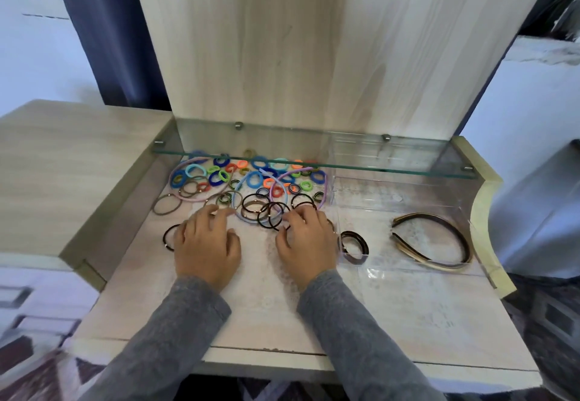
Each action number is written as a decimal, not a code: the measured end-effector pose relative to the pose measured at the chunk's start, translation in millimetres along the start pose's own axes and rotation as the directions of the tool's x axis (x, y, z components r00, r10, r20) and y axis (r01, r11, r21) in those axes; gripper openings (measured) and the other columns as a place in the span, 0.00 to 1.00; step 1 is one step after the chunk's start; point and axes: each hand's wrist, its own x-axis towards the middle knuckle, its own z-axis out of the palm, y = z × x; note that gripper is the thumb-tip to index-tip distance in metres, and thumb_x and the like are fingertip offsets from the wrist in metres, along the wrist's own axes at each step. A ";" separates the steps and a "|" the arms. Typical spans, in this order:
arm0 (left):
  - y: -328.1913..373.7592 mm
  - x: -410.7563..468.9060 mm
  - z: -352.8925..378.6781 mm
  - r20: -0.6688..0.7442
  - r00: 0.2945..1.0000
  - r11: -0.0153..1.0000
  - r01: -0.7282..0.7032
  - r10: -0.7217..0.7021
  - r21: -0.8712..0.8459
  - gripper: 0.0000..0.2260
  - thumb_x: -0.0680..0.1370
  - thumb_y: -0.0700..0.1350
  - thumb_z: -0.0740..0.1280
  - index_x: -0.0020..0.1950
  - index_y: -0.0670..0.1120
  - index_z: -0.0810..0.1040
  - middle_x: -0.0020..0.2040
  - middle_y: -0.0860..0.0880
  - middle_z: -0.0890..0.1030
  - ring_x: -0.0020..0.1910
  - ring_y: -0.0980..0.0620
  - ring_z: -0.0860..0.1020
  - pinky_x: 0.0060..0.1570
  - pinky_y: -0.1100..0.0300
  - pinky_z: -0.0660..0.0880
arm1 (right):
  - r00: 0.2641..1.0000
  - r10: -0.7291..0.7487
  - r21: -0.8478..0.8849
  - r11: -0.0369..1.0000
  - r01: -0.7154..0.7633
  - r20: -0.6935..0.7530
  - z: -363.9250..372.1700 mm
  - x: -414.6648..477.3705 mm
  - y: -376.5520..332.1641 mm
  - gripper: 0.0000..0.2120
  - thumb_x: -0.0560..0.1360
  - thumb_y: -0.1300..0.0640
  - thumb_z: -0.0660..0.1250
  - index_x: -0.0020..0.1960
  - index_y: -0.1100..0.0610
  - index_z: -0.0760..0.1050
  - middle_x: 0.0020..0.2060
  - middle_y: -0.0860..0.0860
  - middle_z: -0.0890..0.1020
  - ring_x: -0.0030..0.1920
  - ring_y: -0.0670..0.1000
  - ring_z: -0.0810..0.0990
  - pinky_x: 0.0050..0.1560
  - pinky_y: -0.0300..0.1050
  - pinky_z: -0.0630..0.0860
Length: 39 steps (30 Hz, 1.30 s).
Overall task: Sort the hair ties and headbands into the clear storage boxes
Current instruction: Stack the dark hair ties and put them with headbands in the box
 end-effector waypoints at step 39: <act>-82.1 -21.5 -7.5 -0.022 0.984 0.964 -0.175 0.174 -0.199 0.09 0.71 0.56 0.62 0.44 0.56 0.79 0.46 0.56 0.73 0.46 0.52 0.73 0.46 0.53 0.70 | 0.956 -0.016 0.251 0.963 0.093 -0.292 22.4 2.9 -1.1 0.04 0.71 0.63 0.71 0.45 0.59 0.80 0.42 0.53 0.78 0.40 0.51 0.76 0.41 0.43 0.75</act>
